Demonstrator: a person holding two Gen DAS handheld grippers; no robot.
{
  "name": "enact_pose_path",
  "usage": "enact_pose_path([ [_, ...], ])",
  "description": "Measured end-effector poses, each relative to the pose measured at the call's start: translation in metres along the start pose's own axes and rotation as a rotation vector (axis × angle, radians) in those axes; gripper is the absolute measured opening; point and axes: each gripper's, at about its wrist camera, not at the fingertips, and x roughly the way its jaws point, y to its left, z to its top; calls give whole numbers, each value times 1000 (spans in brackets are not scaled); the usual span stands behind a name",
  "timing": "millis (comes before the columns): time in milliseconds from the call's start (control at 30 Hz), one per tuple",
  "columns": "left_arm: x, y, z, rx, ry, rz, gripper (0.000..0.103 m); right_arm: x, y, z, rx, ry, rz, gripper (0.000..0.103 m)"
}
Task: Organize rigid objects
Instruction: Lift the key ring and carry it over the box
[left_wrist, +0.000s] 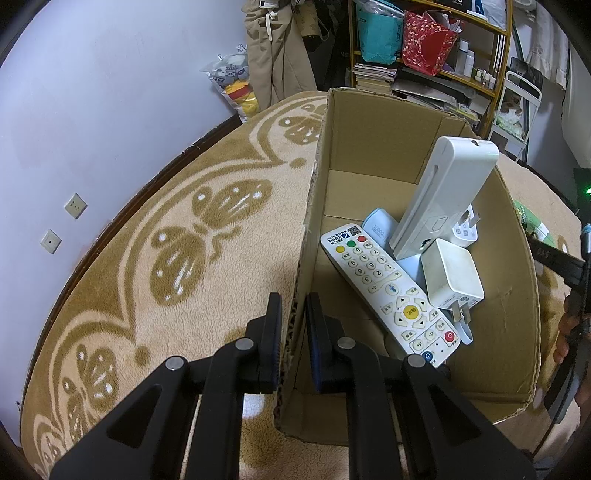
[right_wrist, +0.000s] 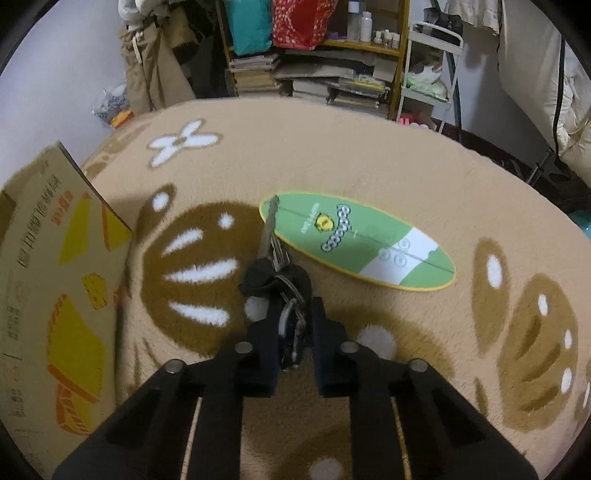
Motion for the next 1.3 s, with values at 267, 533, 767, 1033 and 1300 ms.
enact_pose_path([
  [267,0,0,0,0,0,0,13,-23,14,5,-20,-65,60,14],
  [533,0,0,0,1,0,1,13,-64,29,20,-42,-159,159,12],
  [767,0,-1,0,1,0,1,13,-105,52,29,-122,-223,271,11],
  [1033,0,-1,0,2,0,2,13,-158,80,30,-199,-283,412,11],
  [1300,1,0,0,0,0,0,13,-187,100,24,-255,-304,514,11],
])
